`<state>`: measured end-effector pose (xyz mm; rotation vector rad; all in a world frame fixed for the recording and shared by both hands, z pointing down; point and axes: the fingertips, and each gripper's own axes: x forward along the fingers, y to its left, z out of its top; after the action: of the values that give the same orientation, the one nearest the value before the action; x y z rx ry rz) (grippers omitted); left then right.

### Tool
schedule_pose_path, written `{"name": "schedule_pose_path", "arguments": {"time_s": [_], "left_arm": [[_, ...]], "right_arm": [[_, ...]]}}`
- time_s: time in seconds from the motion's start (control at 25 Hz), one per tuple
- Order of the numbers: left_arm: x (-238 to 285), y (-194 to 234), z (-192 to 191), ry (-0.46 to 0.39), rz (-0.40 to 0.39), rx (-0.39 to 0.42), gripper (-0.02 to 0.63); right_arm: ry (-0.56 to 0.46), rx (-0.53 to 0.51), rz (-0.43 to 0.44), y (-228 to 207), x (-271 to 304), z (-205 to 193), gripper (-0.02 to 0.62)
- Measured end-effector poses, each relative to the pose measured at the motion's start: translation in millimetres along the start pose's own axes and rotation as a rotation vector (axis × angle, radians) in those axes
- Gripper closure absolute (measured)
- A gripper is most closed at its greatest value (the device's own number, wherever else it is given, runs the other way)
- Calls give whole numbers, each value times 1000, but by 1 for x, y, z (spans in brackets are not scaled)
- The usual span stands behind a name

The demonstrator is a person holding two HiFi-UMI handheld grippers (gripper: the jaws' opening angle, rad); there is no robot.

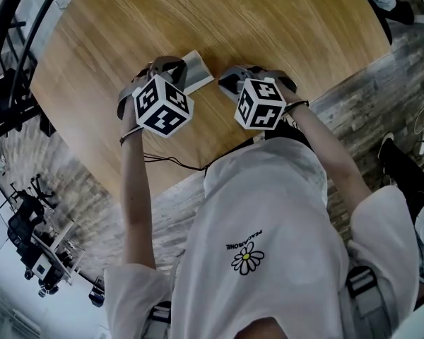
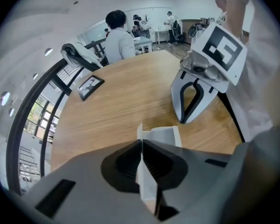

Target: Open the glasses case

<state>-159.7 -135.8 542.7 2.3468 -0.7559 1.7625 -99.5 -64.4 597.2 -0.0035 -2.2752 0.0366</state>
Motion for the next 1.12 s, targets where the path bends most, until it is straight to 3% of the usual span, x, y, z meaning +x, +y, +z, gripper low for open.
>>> {"name": "schedule_pose_path", "arguments": {"time_s": [0.12, 0.44, 0.56, 0.68, 0.76, 0.88, 1.12], "left_arm": [[5, 12, -3, 17, 50, 8, 583], [7, 15, -1, 10, 66, -40, 580], [2, 14, 2, -16, 60, -80, 520], [-12, 22, 6, -63, 84, -136, 511], [-29, 32, 16, -126, 129, -192, 535], [-66, 46, 42, -294, 215, -322, 555], [-159, 66, 84, -630, 407, -564, 589]], "right_arm": [[-2, -7, -11, 0, 1, 0, 588], [-1, -35, -57, -2, -3, -2, 588], [-32, -11, -89, -7, -15, 4, 588], [-108, 53, -154, -24, -35, 24, 588], [-182, 104, -235, -43, -57, 42, 588], [-322, 153, -372, -71, -101, 74, 588], [-547, 43, -562, -97, -196, 153, 588]]}}
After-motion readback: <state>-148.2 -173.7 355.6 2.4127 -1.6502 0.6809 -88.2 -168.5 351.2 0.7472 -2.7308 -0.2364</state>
